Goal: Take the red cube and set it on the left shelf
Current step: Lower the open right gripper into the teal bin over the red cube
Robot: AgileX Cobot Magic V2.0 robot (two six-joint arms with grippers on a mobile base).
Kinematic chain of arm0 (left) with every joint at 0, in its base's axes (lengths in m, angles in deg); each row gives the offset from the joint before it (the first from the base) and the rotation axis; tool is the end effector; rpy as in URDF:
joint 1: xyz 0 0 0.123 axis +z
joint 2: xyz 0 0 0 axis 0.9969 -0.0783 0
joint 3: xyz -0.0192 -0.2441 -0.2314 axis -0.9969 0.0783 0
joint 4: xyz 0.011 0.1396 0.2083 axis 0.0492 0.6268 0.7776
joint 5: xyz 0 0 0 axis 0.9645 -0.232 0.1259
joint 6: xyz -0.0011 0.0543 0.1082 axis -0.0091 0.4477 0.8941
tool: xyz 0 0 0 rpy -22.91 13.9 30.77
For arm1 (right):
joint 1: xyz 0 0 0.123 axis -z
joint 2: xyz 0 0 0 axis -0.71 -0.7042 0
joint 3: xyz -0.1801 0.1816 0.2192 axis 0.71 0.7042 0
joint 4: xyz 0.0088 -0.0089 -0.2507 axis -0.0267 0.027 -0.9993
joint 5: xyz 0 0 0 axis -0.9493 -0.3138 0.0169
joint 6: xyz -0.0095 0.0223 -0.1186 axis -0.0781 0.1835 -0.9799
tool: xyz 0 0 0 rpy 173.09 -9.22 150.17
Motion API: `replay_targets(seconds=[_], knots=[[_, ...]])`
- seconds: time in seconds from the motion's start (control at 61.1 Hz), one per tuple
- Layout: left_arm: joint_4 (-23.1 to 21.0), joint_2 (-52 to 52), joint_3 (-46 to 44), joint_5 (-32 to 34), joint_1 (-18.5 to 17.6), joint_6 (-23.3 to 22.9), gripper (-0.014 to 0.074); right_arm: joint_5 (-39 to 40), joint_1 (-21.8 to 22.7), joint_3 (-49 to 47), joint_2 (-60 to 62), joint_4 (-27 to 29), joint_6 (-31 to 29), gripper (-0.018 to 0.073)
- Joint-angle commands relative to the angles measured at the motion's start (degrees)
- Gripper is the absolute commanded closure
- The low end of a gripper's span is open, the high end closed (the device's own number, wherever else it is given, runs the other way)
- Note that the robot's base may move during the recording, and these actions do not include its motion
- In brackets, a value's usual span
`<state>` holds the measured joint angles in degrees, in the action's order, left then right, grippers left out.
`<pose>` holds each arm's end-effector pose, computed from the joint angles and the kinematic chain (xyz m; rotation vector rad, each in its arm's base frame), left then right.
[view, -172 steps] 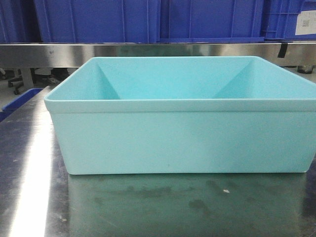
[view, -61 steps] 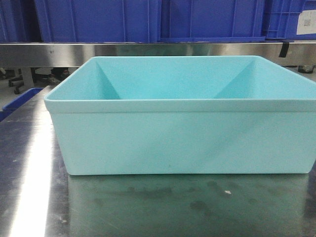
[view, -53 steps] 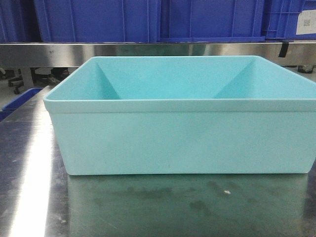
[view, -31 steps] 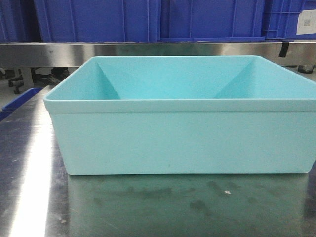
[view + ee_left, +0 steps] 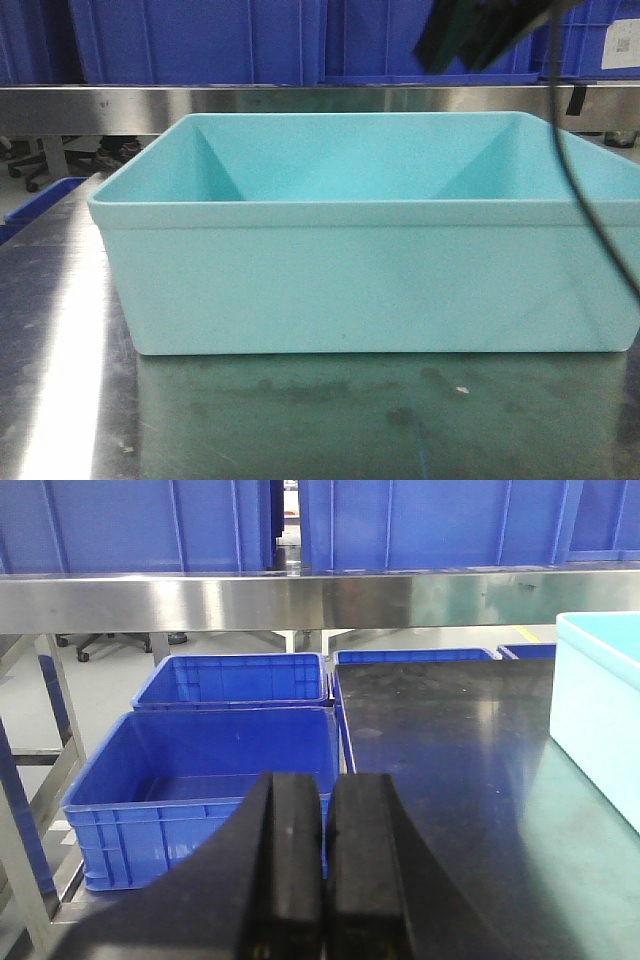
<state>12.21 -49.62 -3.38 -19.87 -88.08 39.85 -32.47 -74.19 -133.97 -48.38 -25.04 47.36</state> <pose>0.0333 -0.0013 0.1975 0.0249 1.6119 -0.0434 0.2833 0.1591 0.3622 -0.4722 2.3954 0.3048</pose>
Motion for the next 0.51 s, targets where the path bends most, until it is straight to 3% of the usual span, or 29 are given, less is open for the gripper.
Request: replay_targets(seconds=[0.0, 0.196, 0.491], knots=[[-0.3, 0.9, 1.3, 4.9, 0.0, 0.0, 0.0495, 3.1, 0.0, -2.4, -0.4, 2.0, 0.5, 0.0116], [-0.3, 0.9, 1.3, 4.9, 0.0, 0.0, 0.0495, -0.8, 0.0, -2.7, -4.4, 2.1, 5.6, -0.0020], [-0.3, 0.9, 1.3, 4.9, 0.0, 0.0, 0.0495, -4.4, 0.0, -5.7, -8.6, -1.8, 15.6, -0.0026]])
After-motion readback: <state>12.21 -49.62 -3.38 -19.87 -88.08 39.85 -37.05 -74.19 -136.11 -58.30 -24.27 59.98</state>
